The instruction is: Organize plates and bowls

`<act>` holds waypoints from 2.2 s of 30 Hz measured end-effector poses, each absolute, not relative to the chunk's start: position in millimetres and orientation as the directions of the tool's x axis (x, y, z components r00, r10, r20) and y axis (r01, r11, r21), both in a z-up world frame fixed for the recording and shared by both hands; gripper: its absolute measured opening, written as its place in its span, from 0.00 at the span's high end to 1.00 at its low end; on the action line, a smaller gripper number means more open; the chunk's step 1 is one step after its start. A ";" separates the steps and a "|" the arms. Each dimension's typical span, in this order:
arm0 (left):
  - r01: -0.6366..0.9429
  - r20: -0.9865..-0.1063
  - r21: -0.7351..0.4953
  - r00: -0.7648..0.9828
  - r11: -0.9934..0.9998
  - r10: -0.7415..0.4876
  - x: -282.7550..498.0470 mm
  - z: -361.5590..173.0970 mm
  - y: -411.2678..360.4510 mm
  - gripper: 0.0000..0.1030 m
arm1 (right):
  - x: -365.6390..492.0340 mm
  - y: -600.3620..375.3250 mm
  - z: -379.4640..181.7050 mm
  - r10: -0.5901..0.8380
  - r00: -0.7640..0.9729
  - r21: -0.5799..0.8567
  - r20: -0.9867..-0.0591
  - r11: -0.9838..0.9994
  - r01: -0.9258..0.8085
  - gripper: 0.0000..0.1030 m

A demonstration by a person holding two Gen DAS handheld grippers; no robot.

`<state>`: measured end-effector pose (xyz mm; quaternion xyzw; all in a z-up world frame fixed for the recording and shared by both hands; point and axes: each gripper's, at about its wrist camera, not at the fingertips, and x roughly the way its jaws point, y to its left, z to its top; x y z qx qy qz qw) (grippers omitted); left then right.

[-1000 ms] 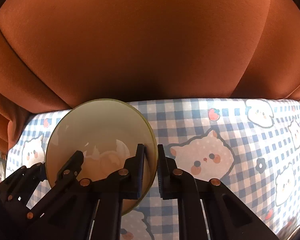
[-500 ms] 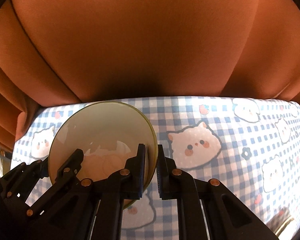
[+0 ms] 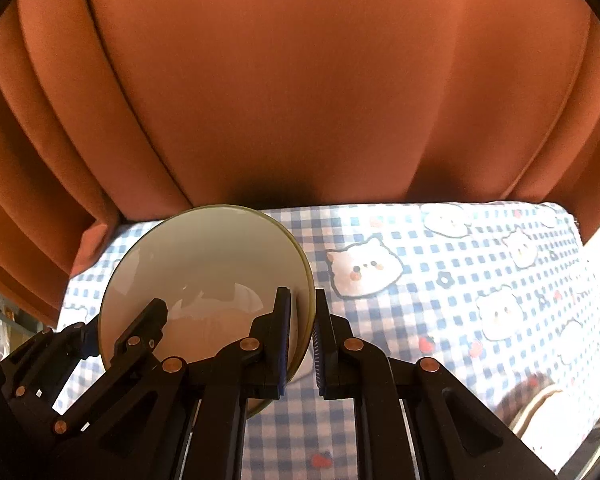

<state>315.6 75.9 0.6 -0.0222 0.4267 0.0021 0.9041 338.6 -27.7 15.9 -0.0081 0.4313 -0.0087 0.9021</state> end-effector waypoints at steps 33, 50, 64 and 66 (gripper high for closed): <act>0.057 -0.783 -0.057 0.616 0.997 -0.080 148.4 -11.2 -53.6 0.80 | 137.8 -150.8 16.4 -0.094 0.625 -0.029 -0.775 0.993 0.113 0.87; -0.018 -0.864 -0.023 0.503 1.000 -0.010 133.8 -67.1 -97.3 0.80 | 135.4 -203.4 -45.3 -0.025 0.508 -0.027 -0.861 1.000 0.005 0.87; -0.062 -0.873 0.032 0.484 0.998 0.058 123.6 -76.3 -106.4 0.80 | 131.6 -211.6 -58.2 0.025 0.490 -0.008 -0.871 0.998 -0.066 0.87; -0.063 -0.873 0.042 0.483 0.997 0.067 122.5 -77.4 -108.2 0.80 | 130.2 -212.8 -59.9 0.031 0.493 -0.006 -0.869 0.997 -0.073 0.87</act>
